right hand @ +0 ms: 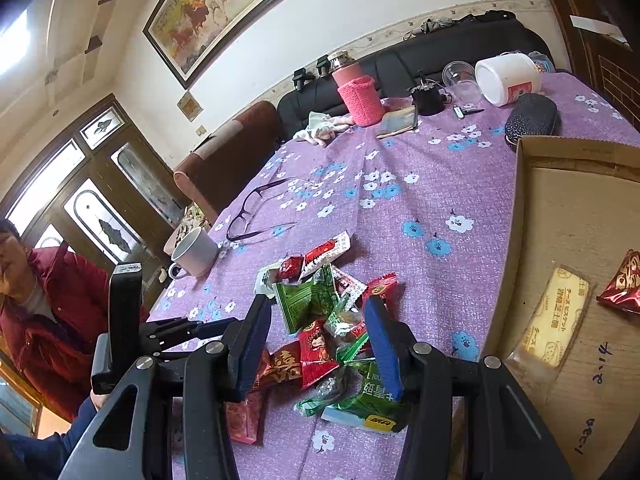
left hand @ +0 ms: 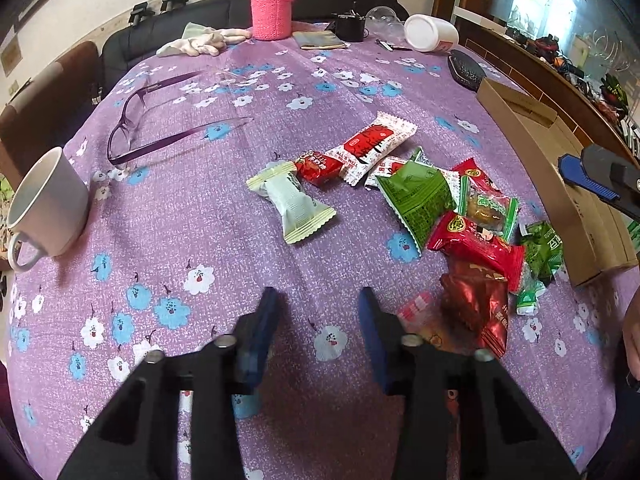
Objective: Organize snacks
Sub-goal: 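Grasp the pink character bar with the left gripper while the right grasps a red packet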
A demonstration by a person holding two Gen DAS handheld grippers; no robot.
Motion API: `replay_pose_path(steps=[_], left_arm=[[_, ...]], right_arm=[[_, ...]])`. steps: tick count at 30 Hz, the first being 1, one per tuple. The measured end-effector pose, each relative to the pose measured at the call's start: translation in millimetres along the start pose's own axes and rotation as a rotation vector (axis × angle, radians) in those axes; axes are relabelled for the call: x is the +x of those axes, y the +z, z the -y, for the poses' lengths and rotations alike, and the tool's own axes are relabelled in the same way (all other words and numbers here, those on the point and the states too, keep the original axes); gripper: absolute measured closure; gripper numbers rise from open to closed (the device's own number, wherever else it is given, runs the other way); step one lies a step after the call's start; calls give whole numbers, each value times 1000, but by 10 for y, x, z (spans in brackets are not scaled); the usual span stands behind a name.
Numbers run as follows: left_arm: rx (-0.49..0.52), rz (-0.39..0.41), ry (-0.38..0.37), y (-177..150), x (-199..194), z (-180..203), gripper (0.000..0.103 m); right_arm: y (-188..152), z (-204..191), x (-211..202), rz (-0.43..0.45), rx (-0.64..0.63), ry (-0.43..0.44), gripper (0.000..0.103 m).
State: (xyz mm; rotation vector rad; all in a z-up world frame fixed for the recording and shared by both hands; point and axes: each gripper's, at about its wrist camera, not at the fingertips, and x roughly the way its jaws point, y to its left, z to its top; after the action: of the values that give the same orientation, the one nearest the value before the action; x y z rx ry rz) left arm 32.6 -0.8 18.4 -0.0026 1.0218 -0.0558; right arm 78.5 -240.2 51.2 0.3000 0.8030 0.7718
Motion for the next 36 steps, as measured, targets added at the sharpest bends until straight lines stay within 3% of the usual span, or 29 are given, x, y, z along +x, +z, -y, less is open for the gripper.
replay_pose_path(steps=[7,9,12,15,26,28,31,34,36], left_arm=[[48,-9,-57,-33,-124,78,69],[66,20,-44,-18,-203,91,58],[71,54,-11,58,-249,50,53],[50,23,-75,160,-176,-52,53],[105,-53,-143,174,90,-170,50],[84,-64,-151,123,45,-191,46],[8,-59,-230,10,-70,-211,46],[-132,-112,-223,-86,-120,-170,46],[-236,-127,-280,-186,-226,-121,46]], right_arm=[[6,3,11,0,2,3,50],[6,4,13,1,0,-1,50],[4,14,6,4,5,-1,50],[12,29,-13,10,14,6,50],[-1,27,-9,-1,15,10,50],[-5,-11,0,-10,1,26,48],[-34,-110,16,-13,-39,16,47],[-55,-147,48,-18,-60,-10,47],[-51,-111,46,-18,-45,-13,47]])
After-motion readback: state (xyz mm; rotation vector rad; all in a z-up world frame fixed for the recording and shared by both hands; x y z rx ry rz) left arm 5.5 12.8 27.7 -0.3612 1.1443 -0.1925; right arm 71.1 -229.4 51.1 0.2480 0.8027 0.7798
